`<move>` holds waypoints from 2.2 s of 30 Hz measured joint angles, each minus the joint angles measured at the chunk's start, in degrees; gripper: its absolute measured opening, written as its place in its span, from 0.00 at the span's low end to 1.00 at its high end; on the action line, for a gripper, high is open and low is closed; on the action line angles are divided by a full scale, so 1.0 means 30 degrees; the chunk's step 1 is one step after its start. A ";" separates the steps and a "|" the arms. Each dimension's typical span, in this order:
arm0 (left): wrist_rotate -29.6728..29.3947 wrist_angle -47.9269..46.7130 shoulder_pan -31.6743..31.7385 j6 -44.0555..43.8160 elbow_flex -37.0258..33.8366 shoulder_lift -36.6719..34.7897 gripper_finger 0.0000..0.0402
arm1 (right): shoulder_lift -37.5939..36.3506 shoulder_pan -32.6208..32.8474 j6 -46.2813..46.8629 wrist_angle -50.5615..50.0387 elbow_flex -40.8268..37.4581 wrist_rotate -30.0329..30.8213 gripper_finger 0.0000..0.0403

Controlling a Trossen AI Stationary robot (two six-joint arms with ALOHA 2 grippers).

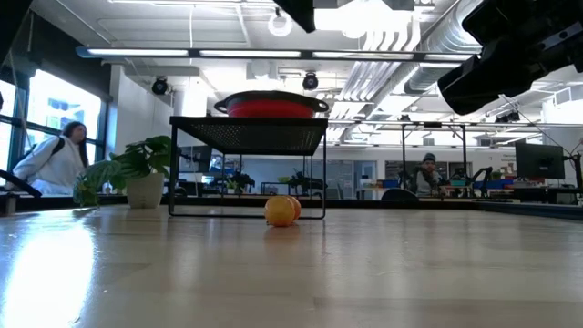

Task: Pick & Place Fruit
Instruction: Put the pear into the red strainer bowl

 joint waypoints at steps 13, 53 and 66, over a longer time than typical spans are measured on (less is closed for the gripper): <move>0.0260 1.0935 -0.2776 0.1480 -0.7042 0.0020 0.01 | 0.0000 0.0000 -0.0001 -0.0122 0.0000 0.0001 0.01; 0.4379 1.7481 -0.1974 -0.8529 -1.2651 -0.0191 0.00 | 0.0000 -0.0007 0.0494 -0.0159 0.0000 0.0001 0.01; 0.4914 1.4313 -0.2137 -1.5966 -1.2658 -0.0162 0.00 | -0.0007 -0.0007 0.0393 -0.0148 0.0000 0.0001 0.01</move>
